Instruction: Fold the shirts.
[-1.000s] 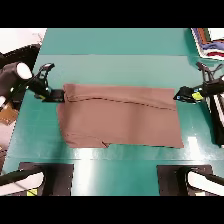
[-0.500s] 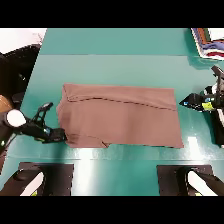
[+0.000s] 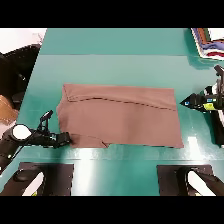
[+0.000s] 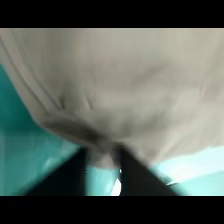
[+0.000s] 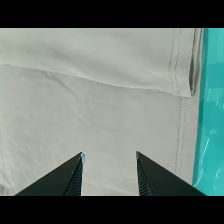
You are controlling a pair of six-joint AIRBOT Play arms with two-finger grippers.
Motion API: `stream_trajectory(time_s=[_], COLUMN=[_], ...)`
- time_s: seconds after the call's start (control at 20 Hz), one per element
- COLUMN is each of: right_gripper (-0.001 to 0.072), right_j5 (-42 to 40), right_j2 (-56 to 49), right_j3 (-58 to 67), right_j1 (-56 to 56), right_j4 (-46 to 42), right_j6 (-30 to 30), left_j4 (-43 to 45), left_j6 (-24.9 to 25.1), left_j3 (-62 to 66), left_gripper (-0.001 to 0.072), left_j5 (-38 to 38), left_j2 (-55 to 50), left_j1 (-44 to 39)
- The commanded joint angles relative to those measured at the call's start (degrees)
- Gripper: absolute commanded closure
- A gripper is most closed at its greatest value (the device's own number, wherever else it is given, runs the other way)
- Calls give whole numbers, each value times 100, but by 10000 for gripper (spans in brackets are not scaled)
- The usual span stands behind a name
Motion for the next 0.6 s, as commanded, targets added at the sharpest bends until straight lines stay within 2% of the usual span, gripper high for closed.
stream_trajectory(time_s=[0.0,0.15,0.25,0.4,0.55], right_gripper=[324,324,324,321,322], right_j5=[192,946,1325,1364,1263], right_j2=[7,13,11,-127,-531], right_j3=[-2,-94,-577,-1561,-2138], right_j1=[-13,-365,-868,-1650,-1823], right_j4=[-22,-415,-789,-901,-901], right_j6=[-2,-98,-96,-101,-103], left_j4=[-83,55,214,216,219], left_j6=[-9,103,146,146,197], left_j3=[-39,348,643,850,855], left_gripper=[680,681,682,681,681], left_j5=[273,-334,-575,-560,-503], left_j2=[15,37,133,240,240], left_j1=[0,-2,-2,0,-2])
